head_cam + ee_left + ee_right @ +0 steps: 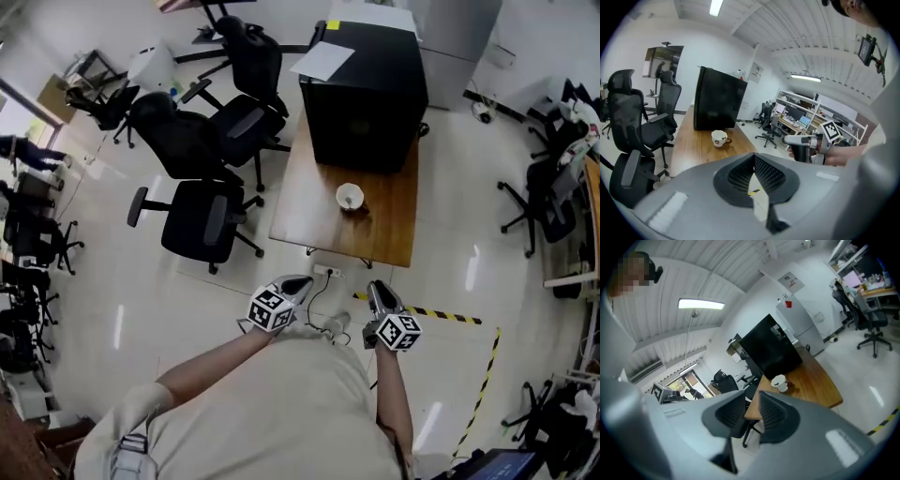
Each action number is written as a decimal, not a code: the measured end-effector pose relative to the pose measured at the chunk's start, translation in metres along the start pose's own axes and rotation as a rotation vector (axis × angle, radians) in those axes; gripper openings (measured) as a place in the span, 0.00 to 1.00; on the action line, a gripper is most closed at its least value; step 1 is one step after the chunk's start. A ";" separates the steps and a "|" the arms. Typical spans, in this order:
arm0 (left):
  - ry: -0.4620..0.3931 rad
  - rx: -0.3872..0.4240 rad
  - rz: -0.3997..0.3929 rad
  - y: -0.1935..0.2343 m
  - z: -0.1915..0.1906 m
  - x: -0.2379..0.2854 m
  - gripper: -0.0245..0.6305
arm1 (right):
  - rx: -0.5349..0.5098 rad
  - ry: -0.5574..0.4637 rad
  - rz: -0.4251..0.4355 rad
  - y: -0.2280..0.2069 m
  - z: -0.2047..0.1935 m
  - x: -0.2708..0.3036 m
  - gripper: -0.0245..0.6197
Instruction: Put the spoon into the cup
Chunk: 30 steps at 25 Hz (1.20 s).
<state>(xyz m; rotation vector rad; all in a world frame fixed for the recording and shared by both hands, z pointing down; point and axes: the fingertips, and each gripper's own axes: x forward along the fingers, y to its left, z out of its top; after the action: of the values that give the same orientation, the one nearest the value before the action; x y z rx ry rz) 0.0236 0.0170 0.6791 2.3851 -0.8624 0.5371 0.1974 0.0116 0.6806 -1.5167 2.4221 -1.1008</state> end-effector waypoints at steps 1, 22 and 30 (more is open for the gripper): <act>-0.013 -0.004 0.014 0.009 0.003 -0.008 0.04 | -0.007 0.005 0.008 0.007 0.001 0.008 0.16; -0.020 -0.097 0.073 0.119 -0.066 -0.143 0.04 | 0.062 -0.022 -0.045 0.091 -0.051 0.095 0.10; -0.095 -0.096 0.125 0.113 -0.020 -0.121 0.04 | -0.024 -0.048 -0.076 0.049 0.006 0.075 0.09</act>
<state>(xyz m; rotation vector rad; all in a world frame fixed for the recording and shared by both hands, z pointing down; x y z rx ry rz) -0.1426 0.0119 0.6707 2.2956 -1.0600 0.4226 0.1250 -0.0404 0.6683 -1.6360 2.3734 -1.0394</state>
